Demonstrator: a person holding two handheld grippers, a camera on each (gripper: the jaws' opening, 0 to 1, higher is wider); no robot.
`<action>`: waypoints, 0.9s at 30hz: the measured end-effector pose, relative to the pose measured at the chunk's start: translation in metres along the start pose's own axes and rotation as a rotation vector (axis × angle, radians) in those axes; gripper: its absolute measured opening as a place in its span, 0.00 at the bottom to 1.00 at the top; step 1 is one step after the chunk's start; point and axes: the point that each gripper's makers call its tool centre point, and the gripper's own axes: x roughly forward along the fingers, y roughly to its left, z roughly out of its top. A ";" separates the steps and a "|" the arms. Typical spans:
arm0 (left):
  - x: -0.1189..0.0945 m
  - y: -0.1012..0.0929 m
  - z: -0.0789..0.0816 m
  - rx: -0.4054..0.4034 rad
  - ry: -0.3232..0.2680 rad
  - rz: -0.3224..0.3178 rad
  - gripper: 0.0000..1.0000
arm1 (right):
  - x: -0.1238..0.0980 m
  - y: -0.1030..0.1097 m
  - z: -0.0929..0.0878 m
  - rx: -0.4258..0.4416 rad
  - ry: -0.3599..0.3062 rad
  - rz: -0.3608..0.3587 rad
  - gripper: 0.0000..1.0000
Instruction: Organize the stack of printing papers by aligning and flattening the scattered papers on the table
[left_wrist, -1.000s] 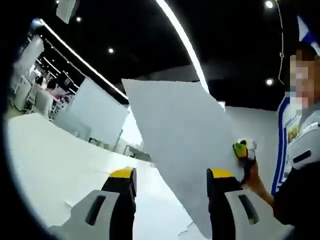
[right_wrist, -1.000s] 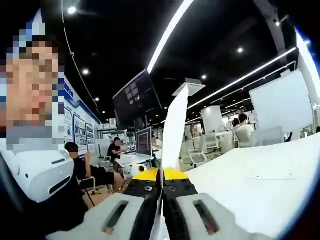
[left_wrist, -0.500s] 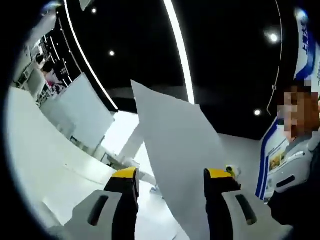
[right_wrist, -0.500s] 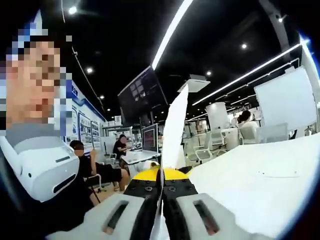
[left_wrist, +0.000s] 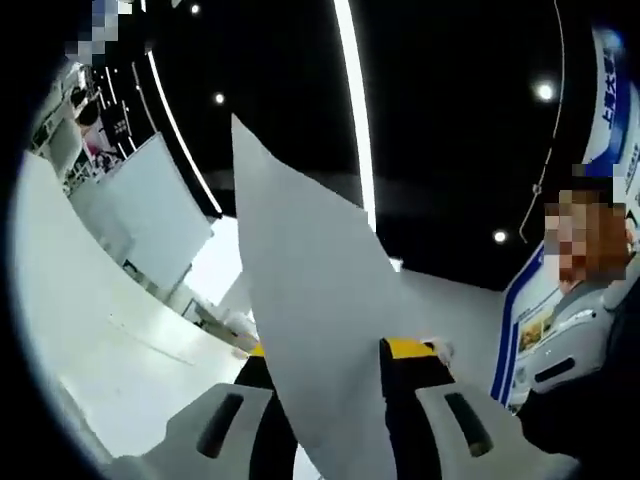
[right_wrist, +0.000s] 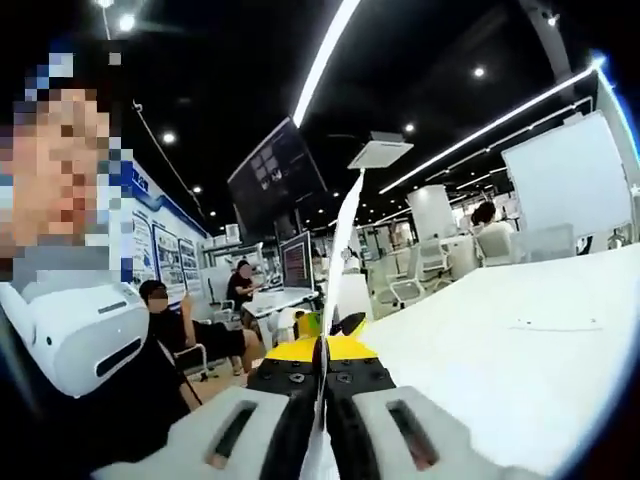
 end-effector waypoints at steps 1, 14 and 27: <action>0.000 -0.001 0.001 -0.003 -0.004 -0.004 0.33 | 0.000 -0.002 -0.002 0.003 0.008 -0.007 0.00; 0.001 -0.005 -0.001 0.016 -0.016 0.002 0.17 | 0.005 -0.007 -0.010 0.018 0.027 -0.024 0.00; -0.003 -0.002 0.006 0.005 -0.045 0.017 0.06 | 0.006 -0.013 -0.012 0.010 0.035 -0.050 0.05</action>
